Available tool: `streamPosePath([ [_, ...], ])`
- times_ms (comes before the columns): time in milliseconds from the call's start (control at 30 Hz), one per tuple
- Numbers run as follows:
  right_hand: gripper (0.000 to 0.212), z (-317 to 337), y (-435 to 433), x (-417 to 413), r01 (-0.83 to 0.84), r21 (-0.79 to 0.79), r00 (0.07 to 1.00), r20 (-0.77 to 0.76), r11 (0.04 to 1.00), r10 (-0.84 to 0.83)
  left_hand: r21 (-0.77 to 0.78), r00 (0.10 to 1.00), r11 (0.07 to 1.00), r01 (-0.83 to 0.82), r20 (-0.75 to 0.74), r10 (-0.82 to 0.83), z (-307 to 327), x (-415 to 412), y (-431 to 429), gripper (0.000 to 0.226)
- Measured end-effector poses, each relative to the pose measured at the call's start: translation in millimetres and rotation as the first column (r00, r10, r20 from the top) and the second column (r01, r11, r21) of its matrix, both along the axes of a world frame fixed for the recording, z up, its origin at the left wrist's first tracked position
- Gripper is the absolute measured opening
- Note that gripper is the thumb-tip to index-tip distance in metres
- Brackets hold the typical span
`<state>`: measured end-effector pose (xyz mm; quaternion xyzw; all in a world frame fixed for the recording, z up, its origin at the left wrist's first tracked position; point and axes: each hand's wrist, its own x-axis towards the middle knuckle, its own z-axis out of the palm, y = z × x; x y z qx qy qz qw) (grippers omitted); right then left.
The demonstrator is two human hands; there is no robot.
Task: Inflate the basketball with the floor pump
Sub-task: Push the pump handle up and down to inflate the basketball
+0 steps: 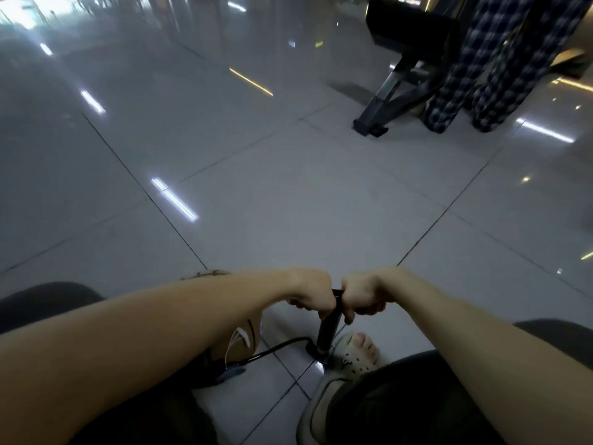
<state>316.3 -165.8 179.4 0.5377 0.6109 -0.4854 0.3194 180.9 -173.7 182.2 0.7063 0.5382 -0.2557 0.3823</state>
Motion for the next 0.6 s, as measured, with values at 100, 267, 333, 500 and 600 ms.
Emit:
streamPosePath([
  [100,0.008,36,2,-5,0.001,-0.013,0.999,0.041,1.0,0.0,-0.079,1.0,0.997,-0.007,-0.022,0.006,37,-3,3,0.024],
  [267,0.029,141,39,-24,0.007,0.029,0.999,0.043,1.0,-0.008,-0.145,0.996,0.988,-0.054,0.064,0.064,139,-30,40,0.025],
  [333,0.03,175,52,-27,0.011,0.048,1.0,0.004,0.999,-0.011,-0.139,0.993,0.988,-0.061,0.09,0.074,170,-39,53,0.023],
  [500,0.041,131,54,-24,-0.009,0.044,1.0,0.023,0.999,0.008,-0.214,0.995,0.975,-0.061,0.062,0.076,124,-37,58,0.026],
  [600,0.038,72,49,-12,-0.023,0.012,1.0,0.02,1.0,0.023,-0.178,0.993,0.982,-0.07,0.086,0.086,71,-24,50,0.016],
])
